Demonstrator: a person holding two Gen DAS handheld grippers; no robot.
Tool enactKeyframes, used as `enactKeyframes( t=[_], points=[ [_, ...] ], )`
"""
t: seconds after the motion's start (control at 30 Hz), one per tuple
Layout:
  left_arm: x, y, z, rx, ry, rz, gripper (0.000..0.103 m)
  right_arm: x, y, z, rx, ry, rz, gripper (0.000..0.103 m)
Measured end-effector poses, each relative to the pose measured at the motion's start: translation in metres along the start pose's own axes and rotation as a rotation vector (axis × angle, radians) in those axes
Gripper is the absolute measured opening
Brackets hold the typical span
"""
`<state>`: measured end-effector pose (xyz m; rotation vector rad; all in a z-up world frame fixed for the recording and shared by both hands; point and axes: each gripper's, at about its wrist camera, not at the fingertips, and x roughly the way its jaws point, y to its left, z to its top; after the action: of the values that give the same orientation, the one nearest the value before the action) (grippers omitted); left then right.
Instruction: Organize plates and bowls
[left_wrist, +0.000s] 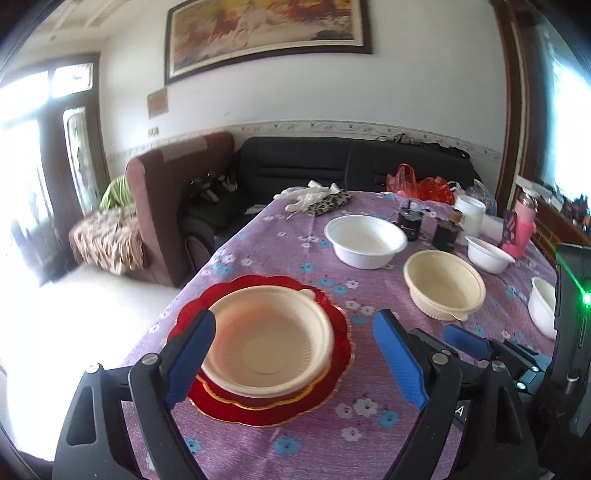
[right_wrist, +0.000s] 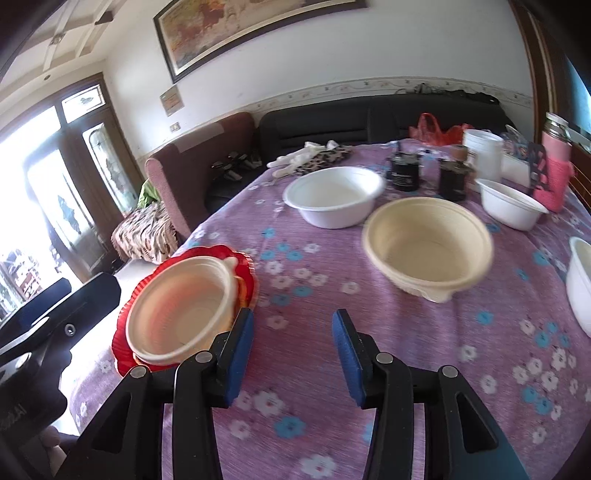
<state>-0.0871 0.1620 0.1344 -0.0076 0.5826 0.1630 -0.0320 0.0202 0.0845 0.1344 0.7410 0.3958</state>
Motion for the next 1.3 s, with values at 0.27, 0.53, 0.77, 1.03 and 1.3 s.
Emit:
enactKeyframes(
  t=[0.27, 0.53, 0.77, 1.03, 1.3],
  points=[
    [0.000, -0.049, -0.005, 0.104, 0.005, -0.014, 0.088, -0.022, -0.052, -0.006, 0.075, -0.022, -0.040, 0.049],
    [0.019, -0.081, -0.006, 0.160, 0.039, -0.016, 0.088, -0.026, -0.105, 0.000, 0.152, -0.039, -0.091, 0.049],
    [0.043, -0.094, -0.009, 0.180, 0.088, -0.016, 0.088, -0.015, -0.145, 0.014, 0.236, -0.045, -0.121, 0.049],
    [0.070, -0.095, 0.006, 0.149, 0.146, -0.047, 0.088, 0.015, -0.182, 0.040, 0.381, -0.016, -0.095, 0.049],
    [0.106, -0.090, 0.028, 0.048, 0.244, -0.138, 0.088, 0.053, -0.199, 0.046, 0.483, 0.044, -0.079, 0.050]
  ],
)
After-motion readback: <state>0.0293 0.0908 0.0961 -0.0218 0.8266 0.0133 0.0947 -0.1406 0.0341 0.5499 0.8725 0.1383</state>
